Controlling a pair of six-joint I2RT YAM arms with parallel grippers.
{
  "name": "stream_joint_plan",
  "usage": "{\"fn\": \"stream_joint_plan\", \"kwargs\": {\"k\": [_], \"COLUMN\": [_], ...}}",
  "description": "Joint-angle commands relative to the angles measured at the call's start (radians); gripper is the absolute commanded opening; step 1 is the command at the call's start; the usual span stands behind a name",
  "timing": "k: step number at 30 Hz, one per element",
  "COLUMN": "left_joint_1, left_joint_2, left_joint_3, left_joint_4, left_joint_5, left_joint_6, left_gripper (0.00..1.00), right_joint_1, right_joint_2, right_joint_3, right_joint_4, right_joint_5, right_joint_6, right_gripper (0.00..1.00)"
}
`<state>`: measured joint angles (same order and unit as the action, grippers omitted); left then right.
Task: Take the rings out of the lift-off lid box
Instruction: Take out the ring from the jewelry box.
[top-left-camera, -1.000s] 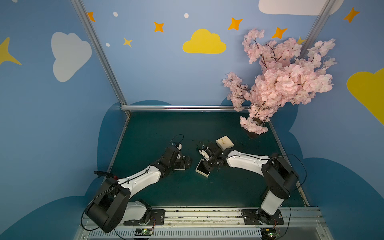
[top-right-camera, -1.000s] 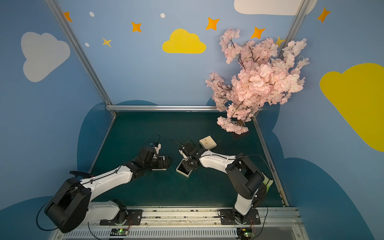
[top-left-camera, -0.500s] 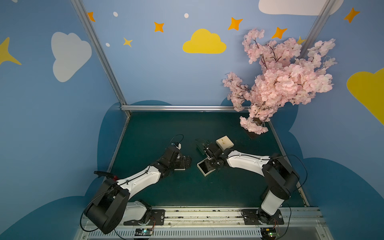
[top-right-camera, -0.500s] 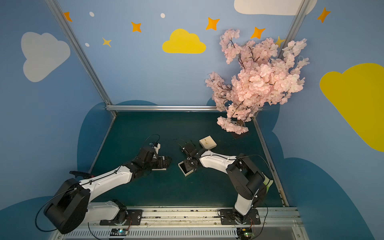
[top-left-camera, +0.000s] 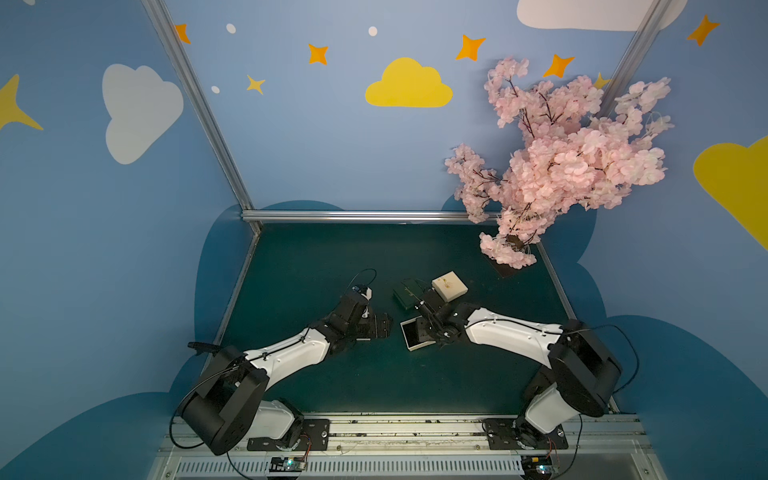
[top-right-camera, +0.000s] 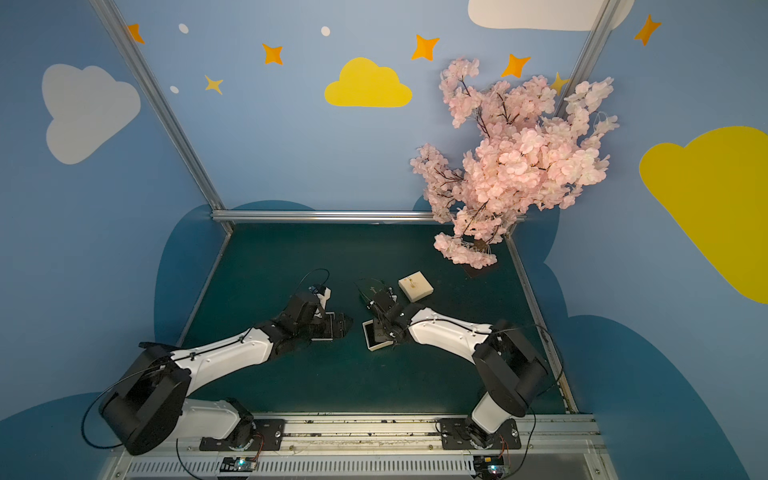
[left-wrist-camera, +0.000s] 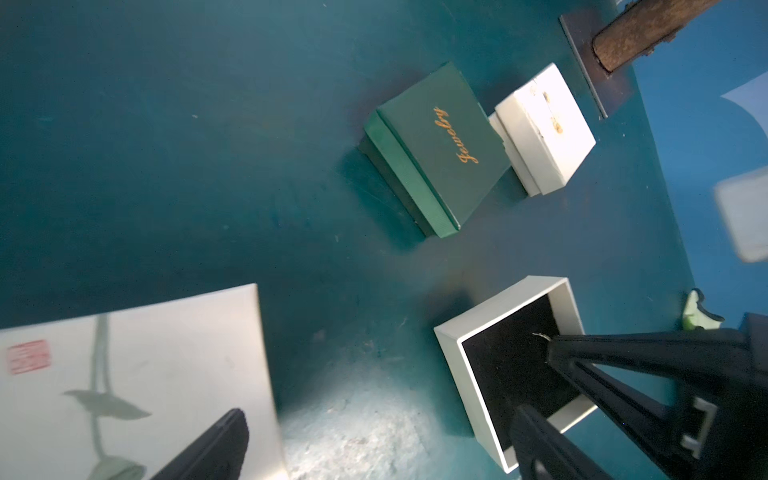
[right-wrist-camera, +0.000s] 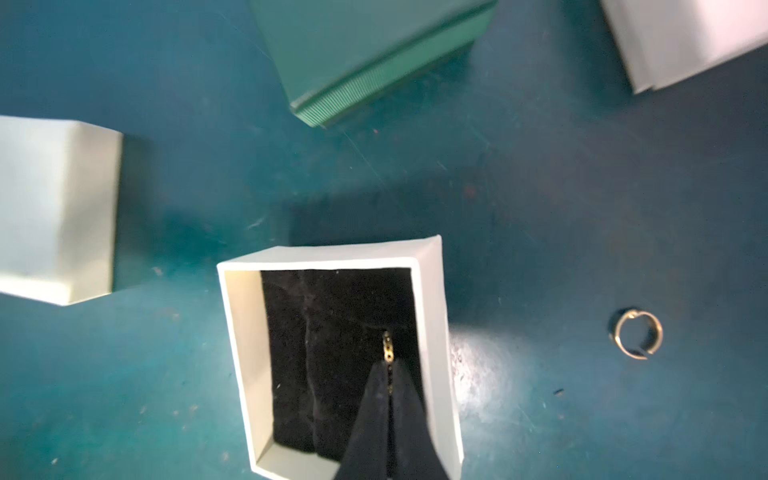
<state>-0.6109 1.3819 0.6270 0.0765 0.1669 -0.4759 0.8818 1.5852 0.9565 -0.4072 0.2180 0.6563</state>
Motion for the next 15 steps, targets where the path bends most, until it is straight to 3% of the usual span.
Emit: {"fn": "stream_joint_plan", "kwargs": {"k": [1, 15], "left_joint_1": [-0.013, -0.074], "left_joint_2": [0.027, 0.122], "left_joint_3": [0.030, 0.068], "left_joint_4": [0.040, 0.105], "left_joint_5": [0.038, 0.117], "left_joint_6": [-0.027, -0.104], "left_gripper": [0.99, 0.99], "right_joint_1": [0.006, -0.004], "right_joint_2": [-0.036, 0.001], "right_joint_3": [-0.030, -0.052], "right_joint_4": [0.043, 0.096], "right_joint_5": [0.040, 0.023], "right_joint_6": [0.006, 0.079], "right_gripper": [0.03, 0.02]}}
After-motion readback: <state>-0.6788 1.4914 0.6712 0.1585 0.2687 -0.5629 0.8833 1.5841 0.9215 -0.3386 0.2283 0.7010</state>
